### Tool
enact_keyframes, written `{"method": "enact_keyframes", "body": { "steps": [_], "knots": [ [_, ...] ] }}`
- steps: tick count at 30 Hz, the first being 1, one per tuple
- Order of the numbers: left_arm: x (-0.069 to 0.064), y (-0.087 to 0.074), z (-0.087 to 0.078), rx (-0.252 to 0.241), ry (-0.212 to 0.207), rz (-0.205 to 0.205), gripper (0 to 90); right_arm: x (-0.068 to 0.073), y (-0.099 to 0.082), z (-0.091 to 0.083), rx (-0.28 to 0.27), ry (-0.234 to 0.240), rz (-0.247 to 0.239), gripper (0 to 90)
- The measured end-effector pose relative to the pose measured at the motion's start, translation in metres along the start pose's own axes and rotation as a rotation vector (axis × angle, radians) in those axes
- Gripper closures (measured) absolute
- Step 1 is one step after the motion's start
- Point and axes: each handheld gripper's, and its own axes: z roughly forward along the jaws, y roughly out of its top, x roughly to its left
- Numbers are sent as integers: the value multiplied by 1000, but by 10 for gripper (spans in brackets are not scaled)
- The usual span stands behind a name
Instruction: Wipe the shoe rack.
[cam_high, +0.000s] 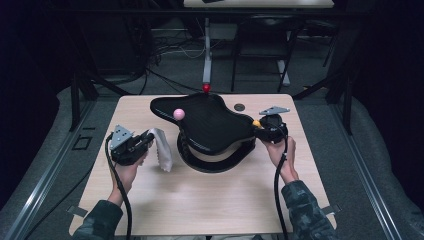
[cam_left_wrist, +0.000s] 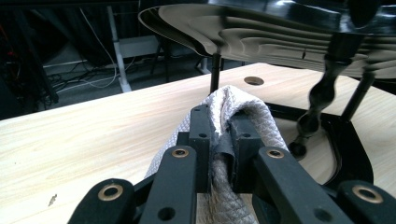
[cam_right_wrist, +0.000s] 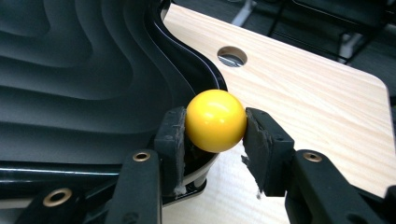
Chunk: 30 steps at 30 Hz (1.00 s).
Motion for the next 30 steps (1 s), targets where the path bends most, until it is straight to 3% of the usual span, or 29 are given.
{"method": "enact_keyframes", "body": {
  "steps": [6,8,10,14,18,19,20,22,24,26,28,30],
  "knots": [
    [-2,-1,2,11,-13,2,823,-20,10,13,12,58,-22,595],
    [-3,-1,3,10,-15,1,824,-22,15,16,32,54,-14,584],
    [-3,-1,4,10,-15,1,823,-19,18,17,42,14,-5,528],
    [-3,-1,3,14,-16,1,823,-13,19,10,30,-22,22,604],
    [-4,-1,4,12,-21,2,823,-8,21,10,25,-66,-2,616],
    [-4,-1,4,11,-23,3,823,-9,22,12,25,-67,-2,622],
    [-4,-1,4,13,-23,4,823,-12,23,12,41,-35,-5,640],
    [-5,-2,5,16,-25,3,824,-15,23,17,39,-58,-7,776],
    [-5,-2,5,17,-29,5,823,-21,21,27,64,-51,-11,738],
    [-6,-2,5,17,-32,7,823,-29,19,33,57,-45,42,636],
    [-6,-1,5,14,-34,5,823,-36,19,30,43,-1,82,622],
    [-6,-1,5,14,-33,4,823,-34,21,24,24,11,81,613]
  ]
}}
